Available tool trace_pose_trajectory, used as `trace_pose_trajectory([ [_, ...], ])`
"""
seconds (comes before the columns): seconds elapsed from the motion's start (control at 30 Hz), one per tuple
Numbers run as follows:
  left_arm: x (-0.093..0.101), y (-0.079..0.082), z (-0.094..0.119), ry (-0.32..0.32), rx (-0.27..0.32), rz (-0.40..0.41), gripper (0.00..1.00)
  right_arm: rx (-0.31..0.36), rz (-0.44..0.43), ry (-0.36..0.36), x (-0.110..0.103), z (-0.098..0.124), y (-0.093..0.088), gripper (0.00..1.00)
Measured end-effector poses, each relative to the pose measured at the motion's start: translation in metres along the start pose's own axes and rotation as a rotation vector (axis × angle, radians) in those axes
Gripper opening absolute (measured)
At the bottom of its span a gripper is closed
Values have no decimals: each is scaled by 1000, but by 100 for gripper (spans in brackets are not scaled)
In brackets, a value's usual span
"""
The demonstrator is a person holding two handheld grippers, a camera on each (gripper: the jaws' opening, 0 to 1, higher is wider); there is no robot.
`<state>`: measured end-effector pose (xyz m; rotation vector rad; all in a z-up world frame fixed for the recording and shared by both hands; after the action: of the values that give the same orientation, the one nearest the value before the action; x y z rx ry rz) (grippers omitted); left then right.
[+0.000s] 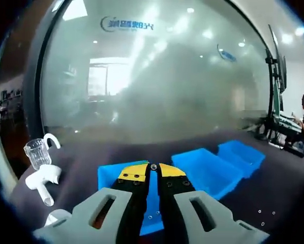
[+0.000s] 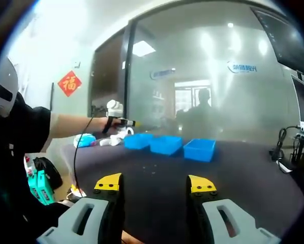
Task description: Sort the screws, nuts, and washers into the corresponding bins
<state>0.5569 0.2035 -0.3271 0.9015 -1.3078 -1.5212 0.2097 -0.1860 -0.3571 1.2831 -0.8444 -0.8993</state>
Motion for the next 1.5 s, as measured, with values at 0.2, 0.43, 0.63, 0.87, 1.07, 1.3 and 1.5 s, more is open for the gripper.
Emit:
trace_pose_trajectory([
  [0.2,-8,-6,2,38,-21,-8,7,-3,-5,-6,3,1,-2,45],
  [0.43,-2,-10,11,-12,-40,0,24,3,-6,7,-2,-3,0,45],
  [0.63,11,-15,31,-82,-29,16,36,7,-5,15,-4,-4,1,45],
  [0.87,46,-21,79,-182,48,103,38,9,-8,18,-2,-6,0,45],
  [1.07,82,-30,131,-260,80,39,41,13,-14,21,1,-8,2,45],
  [1.3,97,-35,181,-303,79,14,45,8,-11,24,4,-13,3,45],
  [1.5,96,-43,215,-336,95,48,49,-1,-8,31,6,-16,3,45],
])
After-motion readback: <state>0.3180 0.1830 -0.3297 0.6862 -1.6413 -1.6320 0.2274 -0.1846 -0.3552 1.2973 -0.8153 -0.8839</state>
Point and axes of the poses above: the point that each gripper's makers call its tool centre point, and the gripper's own axes: z roughly backward along the fingers, x roughly to its right, y roughly out of its top, the point moved 6 cm from there along z, roughly backward along the fingers, and after that the axes turned 5 degrees about -y, right-handed, at the moved point
